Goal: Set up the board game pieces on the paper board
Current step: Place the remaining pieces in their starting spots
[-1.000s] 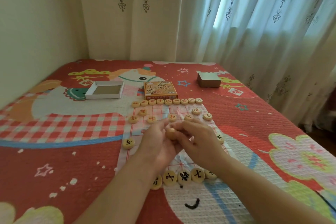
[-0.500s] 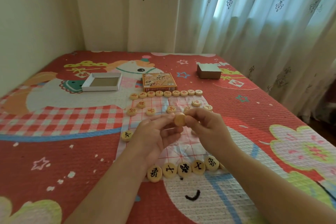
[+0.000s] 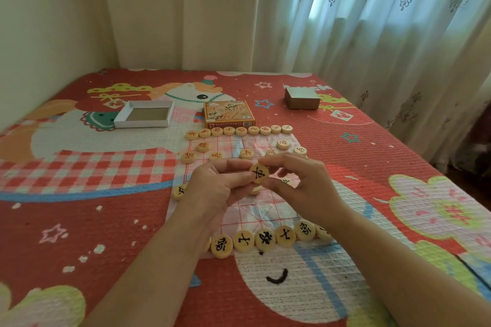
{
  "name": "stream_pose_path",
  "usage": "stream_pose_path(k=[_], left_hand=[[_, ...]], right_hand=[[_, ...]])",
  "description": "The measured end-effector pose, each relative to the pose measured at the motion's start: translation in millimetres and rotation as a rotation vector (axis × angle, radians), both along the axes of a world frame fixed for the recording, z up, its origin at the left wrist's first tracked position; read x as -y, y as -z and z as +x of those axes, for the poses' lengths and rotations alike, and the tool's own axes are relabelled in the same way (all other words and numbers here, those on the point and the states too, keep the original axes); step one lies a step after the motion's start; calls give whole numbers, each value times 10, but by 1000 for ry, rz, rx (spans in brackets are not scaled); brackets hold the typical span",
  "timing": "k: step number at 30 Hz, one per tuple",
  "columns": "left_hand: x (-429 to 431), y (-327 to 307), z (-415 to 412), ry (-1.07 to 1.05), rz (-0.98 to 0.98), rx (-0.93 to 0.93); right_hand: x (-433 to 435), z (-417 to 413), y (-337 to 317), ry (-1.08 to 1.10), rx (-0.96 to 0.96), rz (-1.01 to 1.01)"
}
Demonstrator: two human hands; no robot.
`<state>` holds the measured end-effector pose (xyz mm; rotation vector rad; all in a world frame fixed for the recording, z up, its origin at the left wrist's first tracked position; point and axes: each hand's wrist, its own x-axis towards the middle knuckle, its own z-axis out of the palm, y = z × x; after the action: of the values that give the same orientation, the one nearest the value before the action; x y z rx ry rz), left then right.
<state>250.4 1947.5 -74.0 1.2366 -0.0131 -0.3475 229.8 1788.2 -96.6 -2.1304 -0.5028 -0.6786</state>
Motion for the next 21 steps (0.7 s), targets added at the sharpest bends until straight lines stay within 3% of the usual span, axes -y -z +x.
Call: stream_pose_path(k=[8,16,21], left_hand=[[78,23,-93,34,74,92],[30,49,-21,-57,67,99],[55,92,-16,-53,141,132]], right_hand=[[66,-90,-4,77,79,-131],[666,-391,-168,162,-226,147],[943,-626,-15,167,-351,155]])
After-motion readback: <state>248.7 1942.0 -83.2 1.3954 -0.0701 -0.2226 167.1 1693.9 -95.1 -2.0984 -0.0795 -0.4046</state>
